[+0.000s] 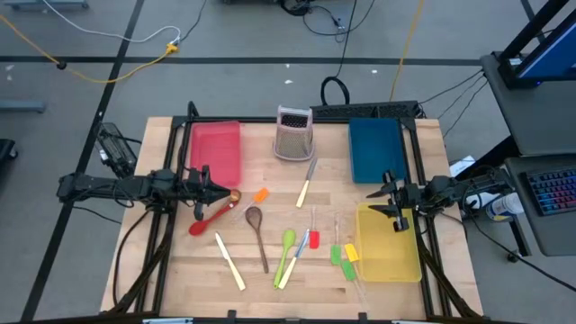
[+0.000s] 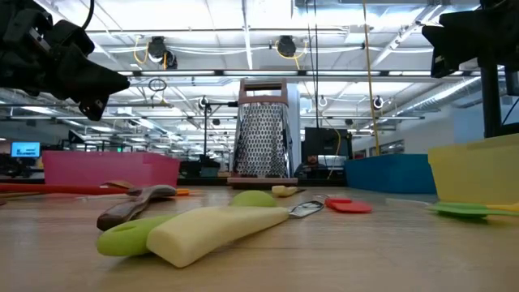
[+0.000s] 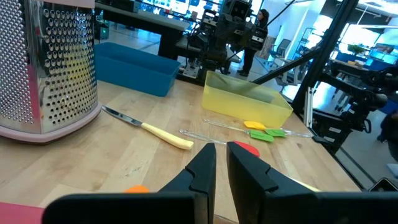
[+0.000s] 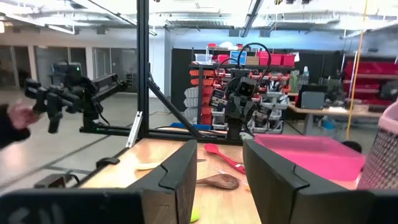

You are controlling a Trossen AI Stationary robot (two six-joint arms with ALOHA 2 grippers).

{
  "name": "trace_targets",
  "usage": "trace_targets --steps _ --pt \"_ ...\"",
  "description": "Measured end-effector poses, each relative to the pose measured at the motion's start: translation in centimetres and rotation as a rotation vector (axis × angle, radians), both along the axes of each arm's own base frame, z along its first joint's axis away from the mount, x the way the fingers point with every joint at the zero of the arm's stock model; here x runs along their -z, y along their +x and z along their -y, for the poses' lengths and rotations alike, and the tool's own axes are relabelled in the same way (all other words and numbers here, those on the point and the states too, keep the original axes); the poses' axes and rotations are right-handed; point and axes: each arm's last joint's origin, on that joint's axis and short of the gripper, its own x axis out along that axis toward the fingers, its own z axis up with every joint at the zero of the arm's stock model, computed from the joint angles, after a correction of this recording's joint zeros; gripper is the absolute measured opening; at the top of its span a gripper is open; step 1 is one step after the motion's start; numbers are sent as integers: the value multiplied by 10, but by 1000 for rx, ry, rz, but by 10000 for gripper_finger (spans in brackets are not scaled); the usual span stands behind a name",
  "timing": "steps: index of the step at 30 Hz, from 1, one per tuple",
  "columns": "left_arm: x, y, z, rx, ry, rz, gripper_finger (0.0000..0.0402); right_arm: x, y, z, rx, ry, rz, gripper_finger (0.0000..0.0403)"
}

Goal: Pick & Place Kitchen Items

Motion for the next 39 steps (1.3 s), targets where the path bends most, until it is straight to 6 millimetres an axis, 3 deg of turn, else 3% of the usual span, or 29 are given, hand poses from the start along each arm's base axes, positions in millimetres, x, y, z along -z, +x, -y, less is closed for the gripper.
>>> trace_targets --steps 10,17,25,29,33,39 --pt "-9 0 -3 -103 -132 98 42 -5 -1 -1 -2 -110 74 123" --pt "-12 0 -3 -101 113 125 42 -4 0 0 56 -224 75 123" --pt "-24 -2 -4 -158 236 235 42 -8 2 2 130 -168 89 123" --pt "-34 -4 -6 -224 291 321 42 -8 5 1 112 -105 78 123" --pt "-38 -5 -4 -180 321 372 42 -11 9 0 95 -17 91 125" --pt "-61 -6 -5 -207 304 421 42 -20 16 -1 128 -61 187 154"
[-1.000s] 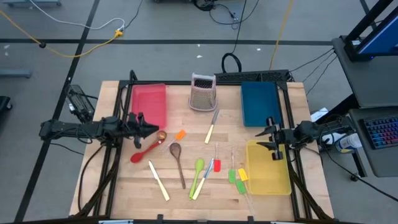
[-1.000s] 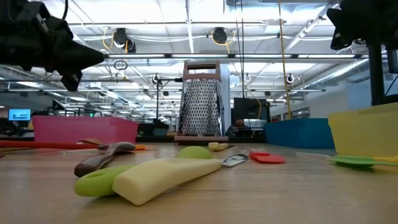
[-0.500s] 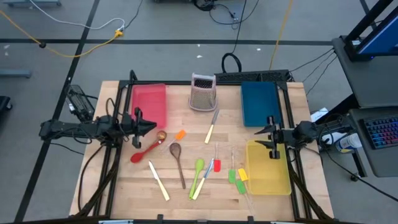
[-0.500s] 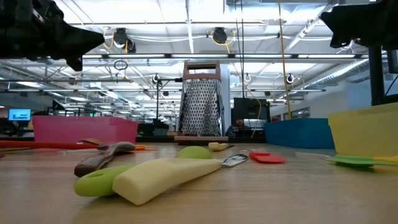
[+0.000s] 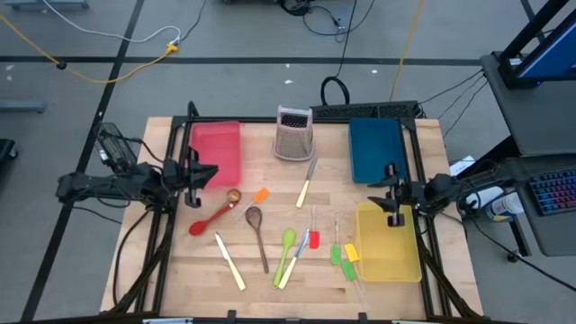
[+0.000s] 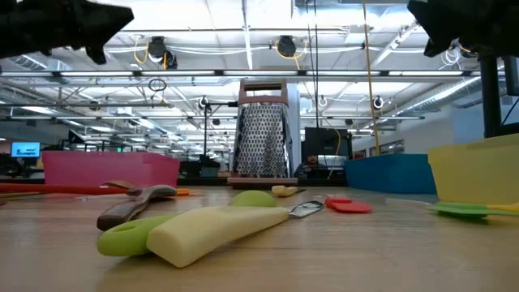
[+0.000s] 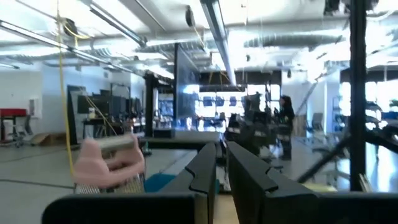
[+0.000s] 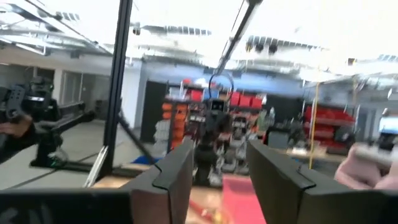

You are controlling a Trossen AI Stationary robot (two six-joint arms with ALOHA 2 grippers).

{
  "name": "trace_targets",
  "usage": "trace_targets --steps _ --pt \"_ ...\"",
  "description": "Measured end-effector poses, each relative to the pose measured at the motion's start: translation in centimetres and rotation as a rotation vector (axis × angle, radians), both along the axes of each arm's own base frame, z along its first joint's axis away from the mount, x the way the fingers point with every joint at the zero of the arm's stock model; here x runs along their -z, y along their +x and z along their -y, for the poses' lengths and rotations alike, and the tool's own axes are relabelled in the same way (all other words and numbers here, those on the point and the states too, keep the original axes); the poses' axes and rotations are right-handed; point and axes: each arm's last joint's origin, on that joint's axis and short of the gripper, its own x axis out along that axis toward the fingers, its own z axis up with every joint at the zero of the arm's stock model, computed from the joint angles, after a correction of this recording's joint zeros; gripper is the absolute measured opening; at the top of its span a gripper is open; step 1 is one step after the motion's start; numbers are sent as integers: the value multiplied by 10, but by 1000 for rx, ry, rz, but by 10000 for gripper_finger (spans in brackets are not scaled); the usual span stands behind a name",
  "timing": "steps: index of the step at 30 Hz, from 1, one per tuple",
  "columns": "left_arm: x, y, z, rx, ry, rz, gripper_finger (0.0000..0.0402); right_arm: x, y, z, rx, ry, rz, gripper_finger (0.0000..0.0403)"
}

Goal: Pick & Place Kitchen Items
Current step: Put the red serving spoon into the pink bin

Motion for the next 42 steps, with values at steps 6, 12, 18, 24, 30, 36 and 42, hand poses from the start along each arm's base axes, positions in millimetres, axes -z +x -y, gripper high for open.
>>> trace_targets --steps 6,12,18,24,30,36,42 --pt "-32 14 1 -12 98 -235 71 -3 11 -3 -4 23 52 195" --pt "-53 31 1 -12 54 -505 138 3 22 -6 -44 99 17 205" --pt "-61 52 5 -33 -7 -644 148 4 36 -10 -34 63 -57 200" --pt "-49 72 19 31 -53 -758 129 -6 54 -13 47 -50 -79 201" --pt "-32 74 33 42 -188 -885 125 -16 72 -6 154 -130 -89 197" --pt "-8 66 44 -44 -306 -1102 124 -14 92 11 234 -71 -142 197" --pt "11 62 53 -120 -386 -1270 124 -9 110 28 289 12 -190 197"
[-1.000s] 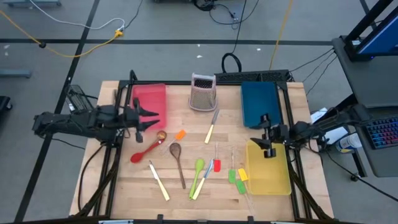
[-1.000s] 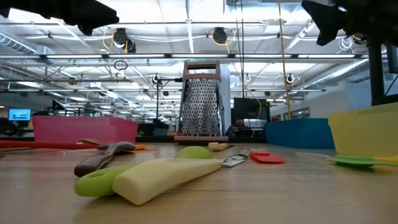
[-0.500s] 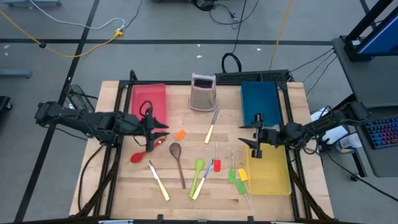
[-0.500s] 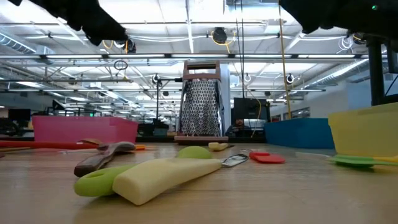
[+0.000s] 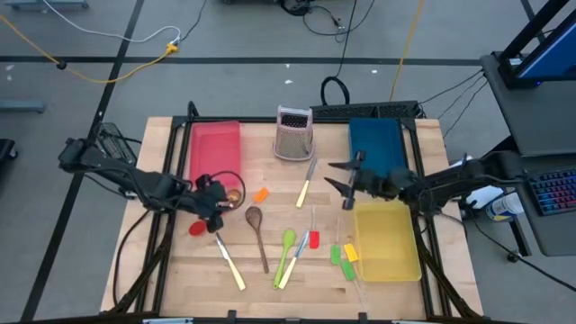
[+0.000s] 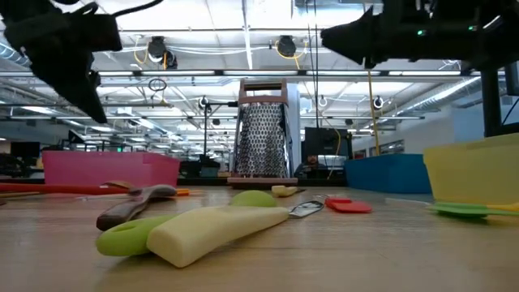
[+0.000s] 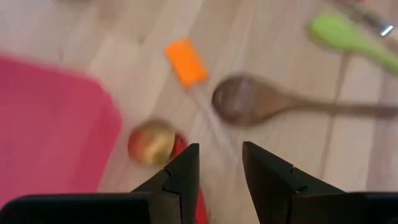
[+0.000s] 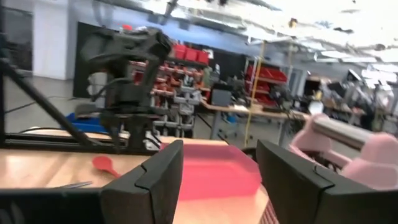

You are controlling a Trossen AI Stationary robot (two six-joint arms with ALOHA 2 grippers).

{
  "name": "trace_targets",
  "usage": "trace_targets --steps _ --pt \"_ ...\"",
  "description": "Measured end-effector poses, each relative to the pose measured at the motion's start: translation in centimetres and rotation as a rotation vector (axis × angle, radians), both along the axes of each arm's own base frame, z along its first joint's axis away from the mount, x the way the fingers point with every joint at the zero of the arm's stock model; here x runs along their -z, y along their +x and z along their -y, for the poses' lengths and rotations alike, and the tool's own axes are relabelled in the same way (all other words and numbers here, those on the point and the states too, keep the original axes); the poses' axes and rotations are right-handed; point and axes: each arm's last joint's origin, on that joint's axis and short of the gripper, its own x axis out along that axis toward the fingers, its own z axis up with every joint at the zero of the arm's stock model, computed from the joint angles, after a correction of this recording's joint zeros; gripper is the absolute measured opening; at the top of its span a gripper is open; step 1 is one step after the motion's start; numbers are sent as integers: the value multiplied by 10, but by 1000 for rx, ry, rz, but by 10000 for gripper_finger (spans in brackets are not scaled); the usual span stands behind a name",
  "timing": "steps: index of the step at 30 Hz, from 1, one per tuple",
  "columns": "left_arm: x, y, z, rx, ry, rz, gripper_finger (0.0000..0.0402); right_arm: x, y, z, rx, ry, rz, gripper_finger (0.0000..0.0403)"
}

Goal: Pick & Place Kitchen Items
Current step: Put the red serving spoon into the pink bin

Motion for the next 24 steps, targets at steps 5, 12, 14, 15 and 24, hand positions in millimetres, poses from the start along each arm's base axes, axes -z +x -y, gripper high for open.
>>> trace_targets --steps 5,12,14,15,24 --pt "12 2 8 -17 -2 -81 124 5 10 12 46 41 -24 197" --pt "28 2 15 -90 -25 -209 124 13 15 25 88 126 -33 197" --pt "33 2 16 -107 -54 -255 124 14 15 26 92 127 -40 197" --pt "35 2 16 -113 -65 -270 124 14 15 26 91 126 -34 197" --pt "60 -4 14 -172 -66 -379 124 13 15 26 90 126 -28 197"
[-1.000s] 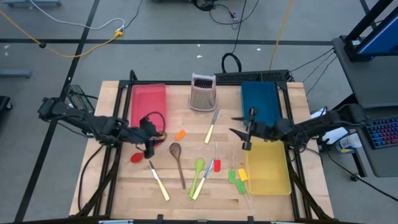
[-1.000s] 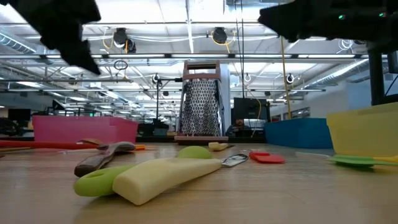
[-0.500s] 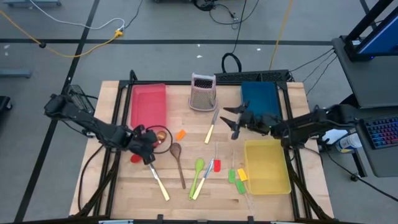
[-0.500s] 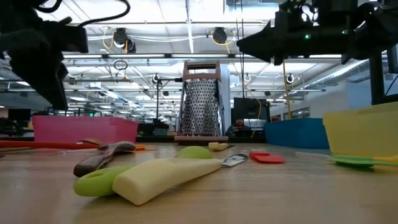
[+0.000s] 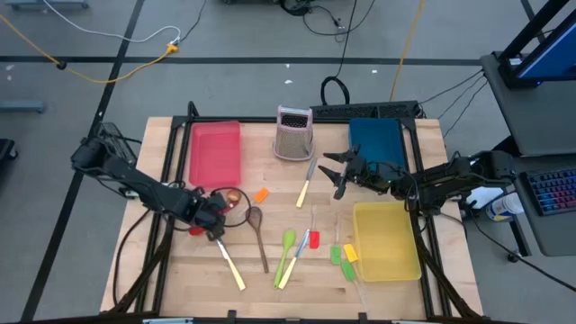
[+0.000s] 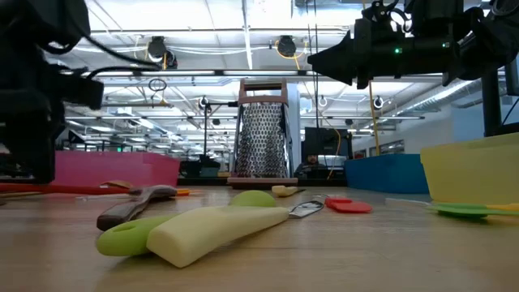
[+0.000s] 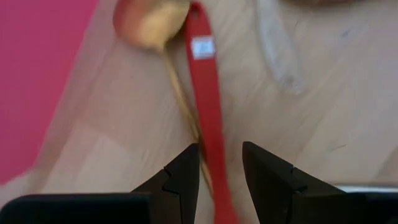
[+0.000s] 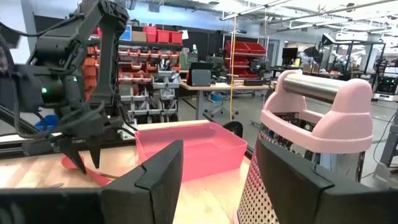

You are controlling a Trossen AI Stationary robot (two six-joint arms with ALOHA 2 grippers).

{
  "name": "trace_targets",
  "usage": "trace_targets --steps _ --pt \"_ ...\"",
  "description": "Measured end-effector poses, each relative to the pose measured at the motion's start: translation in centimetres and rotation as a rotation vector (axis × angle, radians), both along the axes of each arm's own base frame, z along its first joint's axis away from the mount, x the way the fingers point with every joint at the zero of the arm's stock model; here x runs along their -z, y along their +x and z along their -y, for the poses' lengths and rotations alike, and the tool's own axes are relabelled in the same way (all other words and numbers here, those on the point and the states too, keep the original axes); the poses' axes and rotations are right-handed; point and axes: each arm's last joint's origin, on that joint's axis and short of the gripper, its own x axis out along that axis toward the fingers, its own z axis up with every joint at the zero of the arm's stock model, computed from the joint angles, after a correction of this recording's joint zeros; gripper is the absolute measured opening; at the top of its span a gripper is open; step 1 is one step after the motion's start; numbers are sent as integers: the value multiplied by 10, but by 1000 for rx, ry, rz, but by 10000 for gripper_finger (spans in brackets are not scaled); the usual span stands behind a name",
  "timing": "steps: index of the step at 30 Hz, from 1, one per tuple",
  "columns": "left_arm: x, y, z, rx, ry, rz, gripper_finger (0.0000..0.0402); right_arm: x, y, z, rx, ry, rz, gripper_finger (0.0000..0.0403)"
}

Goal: Pick & Place Kitchen Items
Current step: Put the red serving spoon into the pink bin

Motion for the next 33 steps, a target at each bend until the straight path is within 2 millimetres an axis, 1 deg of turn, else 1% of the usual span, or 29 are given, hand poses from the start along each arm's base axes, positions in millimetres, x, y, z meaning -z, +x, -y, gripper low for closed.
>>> trace_targets --steps 11,15,18,23,24,27,31,33 --pt "17 -9 -4 -18 2 -14 124 0 0 0 1 -1 0 197" --pt "19 -10 -4 -14 -8 -18 118 0 0 0 1 -2 0 197" --pt "18 -8 -3 9 -13 0 91 0 0 0 1 -3 -1 197" --pt "18 -6 -2 27 -19 24 25 0 0 0 1 -1 0 196" --pt "18 -5 -2 31 -18 35 19 0 0 0 1 -1 0 196" --pt "17 -2 -1 53 -7 75 21 0 0 0 0 -1 0 196" --pt "13 2 0 80 16 101 38 0 0 0 -2 11 1 196" --pt "12 3 0 90 17 104 36 1 0 0 -5 35 2 196"
